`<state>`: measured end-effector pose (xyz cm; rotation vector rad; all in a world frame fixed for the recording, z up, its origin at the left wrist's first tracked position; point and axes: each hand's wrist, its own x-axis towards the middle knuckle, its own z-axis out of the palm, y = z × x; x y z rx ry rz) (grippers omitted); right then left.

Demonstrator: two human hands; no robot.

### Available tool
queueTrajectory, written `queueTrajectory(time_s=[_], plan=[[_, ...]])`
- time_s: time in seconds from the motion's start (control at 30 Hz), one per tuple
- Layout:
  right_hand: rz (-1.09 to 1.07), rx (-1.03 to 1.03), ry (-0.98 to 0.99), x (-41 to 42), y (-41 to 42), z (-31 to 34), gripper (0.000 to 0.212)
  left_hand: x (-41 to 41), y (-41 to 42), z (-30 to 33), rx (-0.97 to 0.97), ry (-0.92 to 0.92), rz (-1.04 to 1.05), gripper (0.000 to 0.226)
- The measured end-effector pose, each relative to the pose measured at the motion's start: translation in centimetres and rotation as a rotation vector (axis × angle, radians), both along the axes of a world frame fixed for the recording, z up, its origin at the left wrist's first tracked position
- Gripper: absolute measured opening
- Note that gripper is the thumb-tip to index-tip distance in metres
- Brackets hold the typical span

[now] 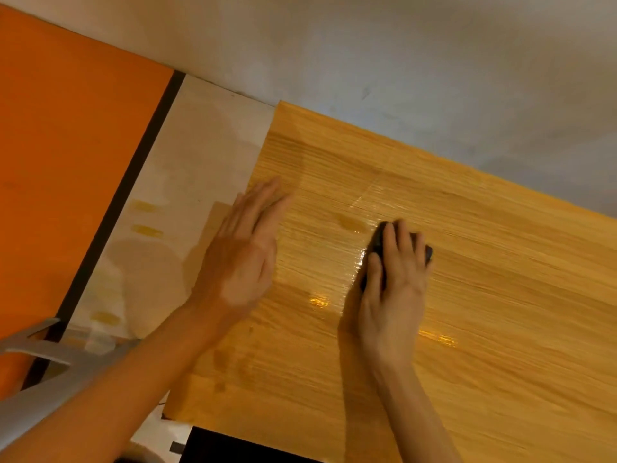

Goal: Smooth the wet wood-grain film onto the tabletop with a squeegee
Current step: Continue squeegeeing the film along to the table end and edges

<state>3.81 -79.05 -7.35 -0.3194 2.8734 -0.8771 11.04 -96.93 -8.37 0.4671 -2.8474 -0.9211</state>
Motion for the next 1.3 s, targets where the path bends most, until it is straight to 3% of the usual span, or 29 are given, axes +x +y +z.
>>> queueTrajectory(time_s=[0.1, 0.2, 0.27, 0.33, 0.43, 0.63, 0.77, 0.9, 1.0, 1.17, 1.23, 1.3], plan=[[0.257, 0.014, 0.014, 1.5, -4.8, -0.2, 0.043, -1.7, -0.4, -0.6, -0.049, 0.015, 0.028, 0.049], [0.433, 0.042, 0.028, 0.1, -3.0, -0.1, 0.044, -2.1, -0.4, -1.2, -0.110, 0.026, 0.017, 0.049], [0.351, 0.053, 0.034, -1.2, 0.9, -0.2, 0.043, -2.1, -0.3, -1.5, -0.116, 0.025, 0.017, 0.051], [0.098, 0.028, -0.009, -2.2, 4.2, 0.0, 0.042, -2.2, -0.3, -1.6, -0.102, 0.011, 0.033, 0.052], [-0.126, 0.006, -0.002, -2.1, 2.5, -0.1, 0.042, -2.4, -0.3, -1.5, -0.079, 0.001, 0.042, 0.053], [0.218, 0.046, 0.062, -1.5, -10.4, -1.0, 0.043, -2.5, -0.5, -1.6, -0.070, -0.005, 0.051, 0.049], [0.421, 0.108, 0.095, -3.8, -7.3, -0.9, 0.044, -2.6, -0.4, -1.8, -0.097, -0.009, 0.054, 0.050], [0.056, 0.093, 0.043, -6.1, 0.0, -0.5, 0.044, -2.5, -0.5, -2.1, -0.115, 0.009, 0.059, 0.052], [-0.085, 0.091, 0.060, -6.0, -1.7, -0.6, 0.043, -2.5, -0.5, -2.4, -0.144, 0.012, 0.047, 0.052], [0.320, 0.112, 0.107, -5.2, -9.6, -0.8, 0.044, -2.5, -0.6, -2.5, -0.162, 0.015, 0.041, 0.051], [0.467, 0.134, 0.109, -6.2, -8.3, -0.6, 0.045, -2.5, -0.5, -2.5, -0.153, 0.017, 0.039, 0.051], [0.444, 0.154, 0.114, -7.7, -4.7, -0.5, 0.045, -2.4, -0.5, -2.5, -0.137, 0.027, 0.046, 0.051]])
